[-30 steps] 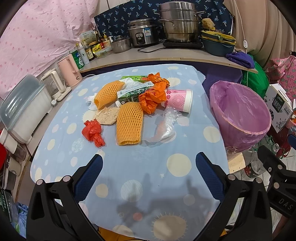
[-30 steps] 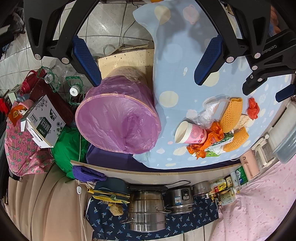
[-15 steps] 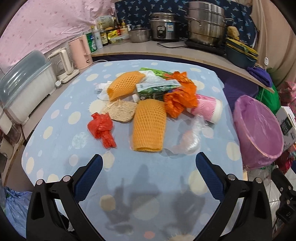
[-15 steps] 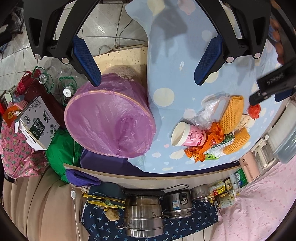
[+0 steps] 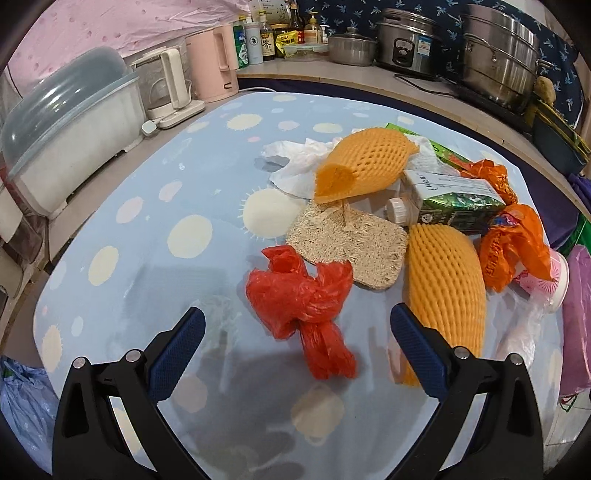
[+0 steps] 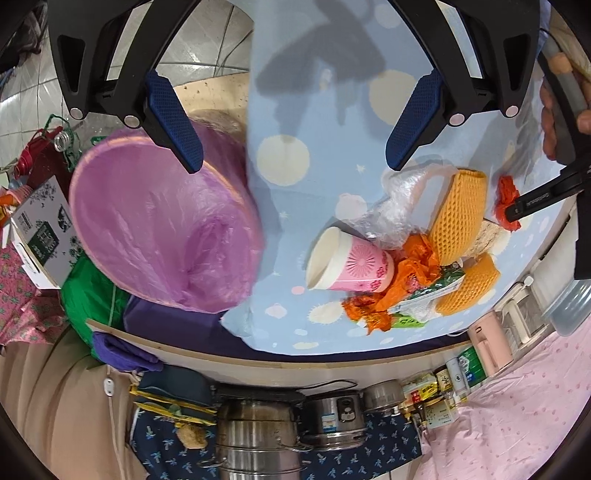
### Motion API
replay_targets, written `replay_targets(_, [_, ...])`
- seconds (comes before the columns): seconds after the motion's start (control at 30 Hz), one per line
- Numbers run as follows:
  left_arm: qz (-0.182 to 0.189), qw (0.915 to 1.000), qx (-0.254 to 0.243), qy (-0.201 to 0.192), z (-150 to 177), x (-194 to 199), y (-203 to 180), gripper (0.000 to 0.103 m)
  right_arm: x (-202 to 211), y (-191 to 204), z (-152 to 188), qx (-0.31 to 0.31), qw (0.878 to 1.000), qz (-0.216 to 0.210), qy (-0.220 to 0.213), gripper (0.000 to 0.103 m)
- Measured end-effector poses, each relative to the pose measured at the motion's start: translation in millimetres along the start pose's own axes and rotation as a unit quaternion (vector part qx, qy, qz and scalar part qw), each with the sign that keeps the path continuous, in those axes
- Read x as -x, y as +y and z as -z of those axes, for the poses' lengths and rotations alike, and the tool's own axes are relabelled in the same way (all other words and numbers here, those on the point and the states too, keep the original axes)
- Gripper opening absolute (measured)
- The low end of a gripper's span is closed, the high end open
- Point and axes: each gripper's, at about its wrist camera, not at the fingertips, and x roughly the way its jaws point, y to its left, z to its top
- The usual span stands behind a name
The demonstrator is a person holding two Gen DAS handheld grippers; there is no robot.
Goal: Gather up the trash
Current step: 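Grasp the red plastic bag with the left tool while the right tool grasps the clear plastic bag, then carry both bags over the pink bin and open both tools to drop them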
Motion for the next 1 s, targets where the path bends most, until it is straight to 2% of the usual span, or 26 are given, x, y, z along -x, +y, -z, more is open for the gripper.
replay_targets(0.1, [0.012, 0.9999, 0.010, 0.006, -5.1, -13.2, 5.6, 0.091, -10.9, 12.9, -4.6, 0.005, 1.000, -0.013, 0.003, 0.091])
replay_targets(0.2, [0.026, 0.9994, 0.010, 0.023, -7.3, -26.3, 7.1, 0.075, -23.8, 27.1, -9.5, 0.011, 1.000, -0.026, 0.007, 0.087])
replay_targets(0.23, [0.032, 0.9989, 0.012, 0.032, -7.3, -30.8, 7.8, 0.065, -28.4, 31.3, -10.9, 0.013, 0.999, -0.031, 0.011, 0.085])
replay_targets(0.27, [0.039, 0.9984, 0.015, 0.039, -7.0, -34.1, 9.4, 0.060, -33.7, 35.6, -12.1, 0.013, 0.999, -0.038, 0.015, 0.084])
replay_targets(0.3, [0.044, 0.9979, 0.020, 0.043, -6.6, -36.4, 11.5, 0.059, -38.1, 39.1, -12.8, 0.013, 0.999, -0.044, 0.019, 0.081])
replay_targets(0.37, [0.049, 0.9975, 0.027, 0.044, -5.4, -37.0, 14.3, 0.053, -48.5, 46.8, -15.2, 0.014, 0.998, -0.053, 0.025, 0.078])
replay_targets(0.43, [0.056, 0.9972, 0.024, 0.042, -3.3, -34.5, 14.6, 0.050, -56.5, 52.6, -17.2, 0.017, 0.998, -0.061, 0.031, 0.068])
replay_targets(0.67, [0.060, 0.9977, -0.003, 0.032, 6.4, -18.3, 3.8, 0.045, -82.4, 69.3, -18.3, 0.017, 0.995, -0.088, 0.052, 0.052])
replay_targets(0.77, [0.063, 0.9976, -0.010, 0.029, 8.6, -9.8, -0.5, 0.045, -89.6, 73.0, -14.4, 0.018, 0.993, -0.097, 0.063, 0.039])
replay_targets(0.8, [0.062, 0.9976, -0.013, 0.028, 9.2, -6.7, -2.1, 0.045, -91.6, 74.1, -12.4, 0.020, 0.992, -0.101, 0.068, 0.028])
replay_targets(0.83, [0.064, 0.9975, -0.016, 0.026, 10.0, -3.2, -3.3, 0.045, -92.1, 73.8, -10.8, 0.020, 0.992, -0.105, 0.070, 0.022])
replay_targets(1.0, [0.079, 0.9964, -0.024, 0.020, 15.5, 19.4, -11.8, 0.045, -79.2, 67.3, -8.7, 0.020, 0.992, -0.106, 0.060, 0.019])
